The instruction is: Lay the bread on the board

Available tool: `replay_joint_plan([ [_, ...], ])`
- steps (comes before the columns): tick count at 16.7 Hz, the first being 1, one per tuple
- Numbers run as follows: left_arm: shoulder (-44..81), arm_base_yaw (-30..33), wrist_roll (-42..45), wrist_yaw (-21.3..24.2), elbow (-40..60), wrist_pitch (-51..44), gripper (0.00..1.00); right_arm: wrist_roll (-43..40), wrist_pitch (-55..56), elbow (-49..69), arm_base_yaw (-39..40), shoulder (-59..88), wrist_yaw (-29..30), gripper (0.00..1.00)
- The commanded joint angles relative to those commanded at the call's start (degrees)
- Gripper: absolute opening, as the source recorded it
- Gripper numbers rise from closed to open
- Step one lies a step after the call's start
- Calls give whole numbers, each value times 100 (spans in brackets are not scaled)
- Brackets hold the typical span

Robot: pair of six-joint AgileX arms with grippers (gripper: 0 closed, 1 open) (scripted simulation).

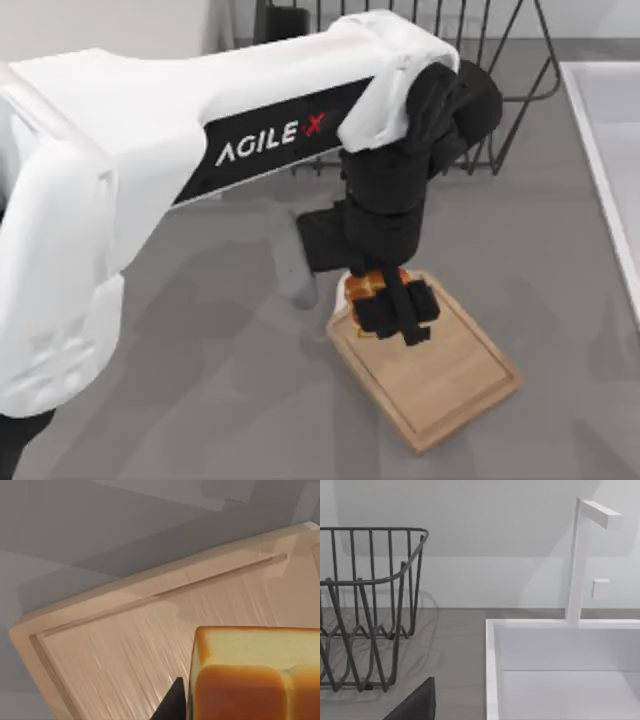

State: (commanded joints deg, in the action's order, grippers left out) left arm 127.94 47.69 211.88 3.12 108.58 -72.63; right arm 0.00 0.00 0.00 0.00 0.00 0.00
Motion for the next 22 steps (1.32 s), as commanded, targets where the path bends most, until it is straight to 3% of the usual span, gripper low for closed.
replay_joint_plan([
  [5,252,236,734,-201,406,250,0,0,0,0,0,0,0,100],
  [22,328,225,713,-206,-7,857,0,0,0,0,0,0,0,100],
])
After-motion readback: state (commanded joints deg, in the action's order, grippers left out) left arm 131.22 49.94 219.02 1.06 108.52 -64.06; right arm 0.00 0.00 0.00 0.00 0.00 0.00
